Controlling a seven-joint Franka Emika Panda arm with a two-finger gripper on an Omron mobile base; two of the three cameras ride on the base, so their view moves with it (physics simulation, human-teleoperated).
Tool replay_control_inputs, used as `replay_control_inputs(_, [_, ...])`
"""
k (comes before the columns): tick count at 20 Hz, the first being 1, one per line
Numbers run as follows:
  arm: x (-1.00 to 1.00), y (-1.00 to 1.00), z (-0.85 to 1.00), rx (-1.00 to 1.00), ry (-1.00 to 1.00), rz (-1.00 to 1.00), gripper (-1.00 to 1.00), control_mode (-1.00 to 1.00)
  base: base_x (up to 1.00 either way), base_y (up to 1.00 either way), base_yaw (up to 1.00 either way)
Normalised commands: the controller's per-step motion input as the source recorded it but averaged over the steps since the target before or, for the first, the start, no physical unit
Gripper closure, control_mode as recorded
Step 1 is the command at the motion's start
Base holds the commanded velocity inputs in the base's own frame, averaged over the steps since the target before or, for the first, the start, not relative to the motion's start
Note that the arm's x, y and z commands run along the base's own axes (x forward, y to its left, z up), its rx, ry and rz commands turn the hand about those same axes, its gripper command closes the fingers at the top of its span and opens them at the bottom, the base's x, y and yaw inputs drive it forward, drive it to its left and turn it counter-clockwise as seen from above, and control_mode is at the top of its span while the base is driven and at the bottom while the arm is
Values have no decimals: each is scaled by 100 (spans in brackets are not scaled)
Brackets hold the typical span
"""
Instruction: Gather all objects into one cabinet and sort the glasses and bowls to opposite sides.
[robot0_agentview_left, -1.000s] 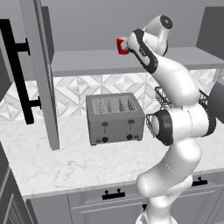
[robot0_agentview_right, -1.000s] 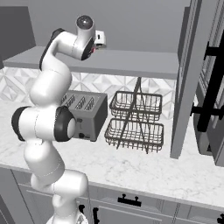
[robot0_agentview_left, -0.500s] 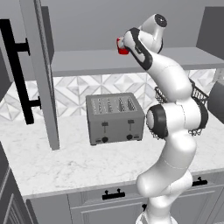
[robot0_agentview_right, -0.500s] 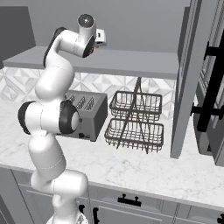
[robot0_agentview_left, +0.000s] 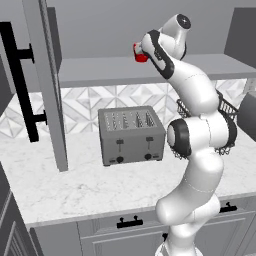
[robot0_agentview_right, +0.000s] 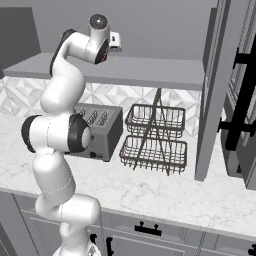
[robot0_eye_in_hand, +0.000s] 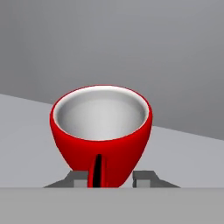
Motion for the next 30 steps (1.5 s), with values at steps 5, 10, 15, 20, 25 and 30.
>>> replay_control_inputs(5, [0,0,0,0,-1,0,100,-100,0,0,0])
replay_control_inputs(10, [0,0,0,0,-1,0,100,-100,0,0,0])
replay_control_inputs(15, [-34,0,0,0,-1,0,100,-100,0,0,0])
replay_control_inputs(20, [-100,0,0,0,-10,0,100,-100,0,0,0])
replay_control_inputs(25, [-100,0,0,0,-11,0,100,-100,0,0,0])
replay_control_inputs(30, [-100,0,0,0,-9,0,100,-100,0,0,0])
